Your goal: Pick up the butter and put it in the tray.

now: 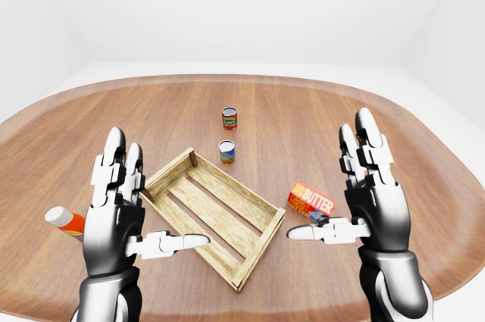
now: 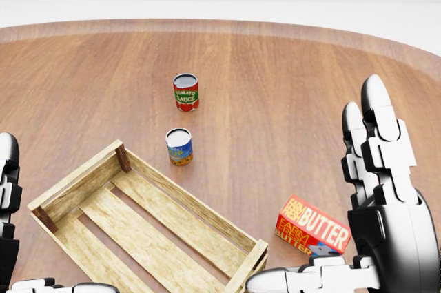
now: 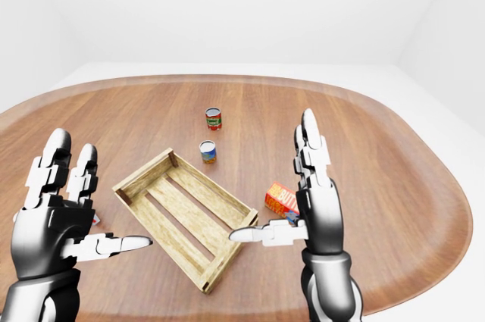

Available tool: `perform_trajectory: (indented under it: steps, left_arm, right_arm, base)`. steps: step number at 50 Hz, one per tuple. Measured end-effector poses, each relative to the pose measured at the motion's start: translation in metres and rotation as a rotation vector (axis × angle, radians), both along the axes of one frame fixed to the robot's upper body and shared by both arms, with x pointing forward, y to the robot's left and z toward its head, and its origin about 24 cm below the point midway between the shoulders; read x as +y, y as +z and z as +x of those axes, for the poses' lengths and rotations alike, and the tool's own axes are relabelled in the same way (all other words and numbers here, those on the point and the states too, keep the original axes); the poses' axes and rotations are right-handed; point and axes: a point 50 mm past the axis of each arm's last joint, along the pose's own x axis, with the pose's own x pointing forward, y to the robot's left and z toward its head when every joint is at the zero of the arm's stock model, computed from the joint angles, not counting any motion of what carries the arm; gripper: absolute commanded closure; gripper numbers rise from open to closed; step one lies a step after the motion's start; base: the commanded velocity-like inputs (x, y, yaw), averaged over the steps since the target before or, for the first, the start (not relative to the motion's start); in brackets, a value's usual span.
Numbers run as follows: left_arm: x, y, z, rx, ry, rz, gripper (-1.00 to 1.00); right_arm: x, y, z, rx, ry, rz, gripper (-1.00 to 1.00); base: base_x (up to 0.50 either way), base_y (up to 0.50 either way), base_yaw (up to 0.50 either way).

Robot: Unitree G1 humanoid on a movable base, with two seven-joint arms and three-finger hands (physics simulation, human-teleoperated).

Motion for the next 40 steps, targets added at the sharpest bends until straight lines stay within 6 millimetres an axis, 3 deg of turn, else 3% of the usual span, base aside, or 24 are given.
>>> perform_trajectory:
  steps: [8,26,40]
  left_arm:
    - [0.0006,0.0006,-0.0006,-0.003,0.001,-0.001,-1.0]
    - [0.001,0.0005,-0.0013,-0.002,0.002,-0.003,-1.0]
    - [0.0022,0.0016,-0.003,-0.007,0.005,-0.005,-1.0]
  right_arm:
    - [0.0006,-0.0006,0.0016,0.001,-0.01,-0.011,-1.0]
    - [0.0003,0.0014,0.0011,-0.011,-0.033,-0.028,-1.0]
    - [0.0002,0.001,0.0008,-0.01,-0.043,-0.026,-1.0]
  base:
    - [0.02,0.03,0.0]
    - [0.29,0.51,0.0]
    - [0.16,0.04,0.0]
